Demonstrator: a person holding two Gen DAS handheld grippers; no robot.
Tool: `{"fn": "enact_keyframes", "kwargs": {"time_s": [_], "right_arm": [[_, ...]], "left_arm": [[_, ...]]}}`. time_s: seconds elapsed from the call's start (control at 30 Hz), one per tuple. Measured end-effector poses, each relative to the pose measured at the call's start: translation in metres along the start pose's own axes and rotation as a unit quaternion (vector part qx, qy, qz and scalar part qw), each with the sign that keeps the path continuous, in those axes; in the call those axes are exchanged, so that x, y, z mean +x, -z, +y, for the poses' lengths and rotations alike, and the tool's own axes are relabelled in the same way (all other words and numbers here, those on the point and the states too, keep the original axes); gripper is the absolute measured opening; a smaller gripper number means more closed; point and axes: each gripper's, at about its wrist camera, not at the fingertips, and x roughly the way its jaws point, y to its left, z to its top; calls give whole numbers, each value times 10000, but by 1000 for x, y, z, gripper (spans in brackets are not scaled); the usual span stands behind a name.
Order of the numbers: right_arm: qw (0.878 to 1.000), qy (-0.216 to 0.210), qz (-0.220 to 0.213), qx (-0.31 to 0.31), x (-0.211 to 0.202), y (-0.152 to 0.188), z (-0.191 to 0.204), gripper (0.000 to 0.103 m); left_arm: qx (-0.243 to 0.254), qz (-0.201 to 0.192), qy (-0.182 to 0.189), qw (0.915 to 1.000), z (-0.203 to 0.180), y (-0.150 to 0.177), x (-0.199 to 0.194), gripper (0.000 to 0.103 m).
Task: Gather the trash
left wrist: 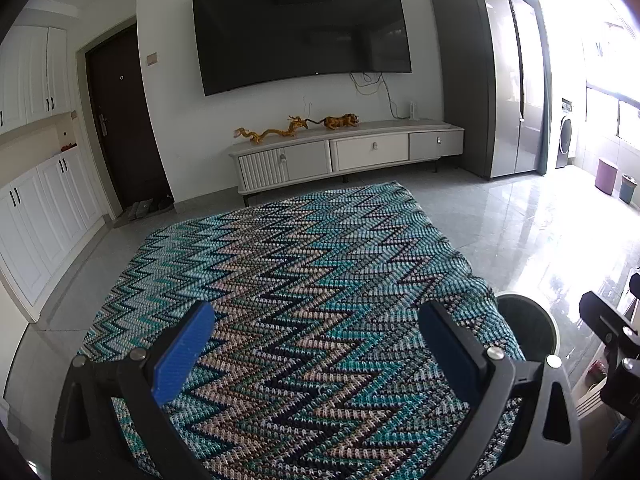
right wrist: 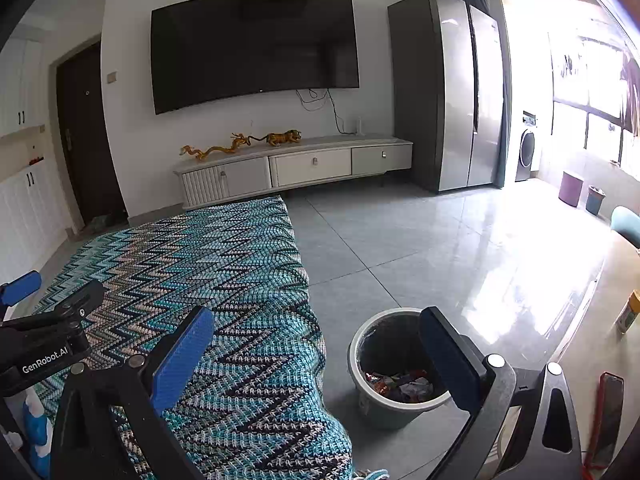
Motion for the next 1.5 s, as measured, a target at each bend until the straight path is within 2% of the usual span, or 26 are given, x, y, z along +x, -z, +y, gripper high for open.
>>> {"fn": "enact_keyframes", "kwargs": {"time_s": [0.9, 1.5], "right_arm": [[10000, 29, 51, 44, 2, 3, -2, 103], [9999, 62, 61, 62, 2, 4, -2, 103]], "left_arm": [[-95, 107, 18, 9999, 4, 4, 7, 103], [-69, 115, -97, 9999, 4, 5, 7, 103]]}}
